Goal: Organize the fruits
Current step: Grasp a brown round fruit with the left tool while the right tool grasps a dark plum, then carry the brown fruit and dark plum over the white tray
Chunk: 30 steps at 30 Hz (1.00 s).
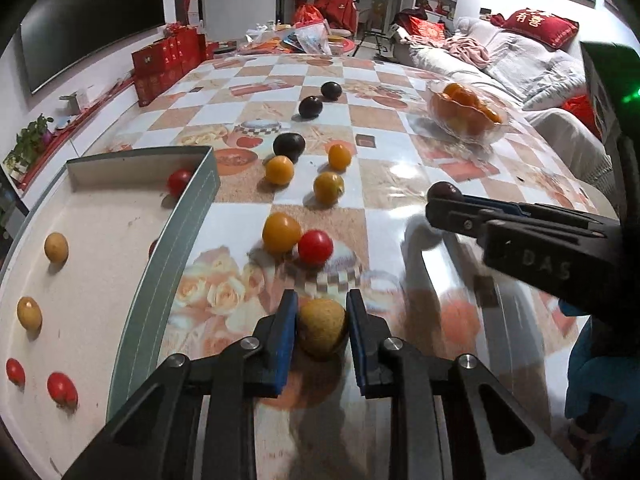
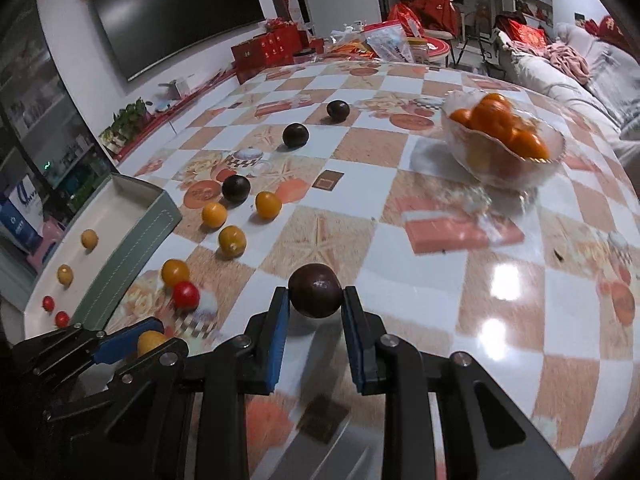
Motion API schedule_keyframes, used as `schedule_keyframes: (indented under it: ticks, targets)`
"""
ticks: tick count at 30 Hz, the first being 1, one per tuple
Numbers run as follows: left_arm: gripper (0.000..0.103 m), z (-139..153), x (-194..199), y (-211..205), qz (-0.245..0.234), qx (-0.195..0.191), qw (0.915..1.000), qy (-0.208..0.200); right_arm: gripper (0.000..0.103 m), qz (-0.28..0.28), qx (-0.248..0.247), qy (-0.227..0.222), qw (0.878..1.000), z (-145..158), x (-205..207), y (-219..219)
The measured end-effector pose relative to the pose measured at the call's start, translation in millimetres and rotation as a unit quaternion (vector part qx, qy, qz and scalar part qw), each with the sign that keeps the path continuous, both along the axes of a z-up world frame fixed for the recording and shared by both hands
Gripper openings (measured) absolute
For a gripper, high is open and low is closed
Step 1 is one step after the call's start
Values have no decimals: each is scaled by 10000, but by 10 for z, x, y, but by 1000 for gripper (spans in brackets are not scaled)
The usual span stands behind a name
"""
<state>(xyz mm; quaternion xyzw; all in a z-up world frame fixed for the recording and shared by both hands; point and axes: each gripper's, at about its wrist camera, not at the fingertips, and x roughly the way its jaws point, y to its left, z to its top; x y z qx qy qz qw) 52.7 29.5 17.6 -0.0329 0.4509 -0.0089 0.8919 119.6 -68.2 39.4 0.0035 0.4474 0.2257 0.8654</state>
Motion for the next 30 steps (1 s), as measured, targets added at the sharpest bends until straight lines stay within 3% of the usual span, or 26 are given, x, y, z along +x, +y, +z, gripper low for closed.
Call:
schedule_keyframes:
  ticks: [14,30]
  targets:
    - [26,220,-425,-18,-435,-57,9989,-186,29,-117,180,2,9998,127,-477,-149]
    - [26,555,-830,468,-228,-145,9978,-610,29,-38,145,-126,9998,368,-826,121]
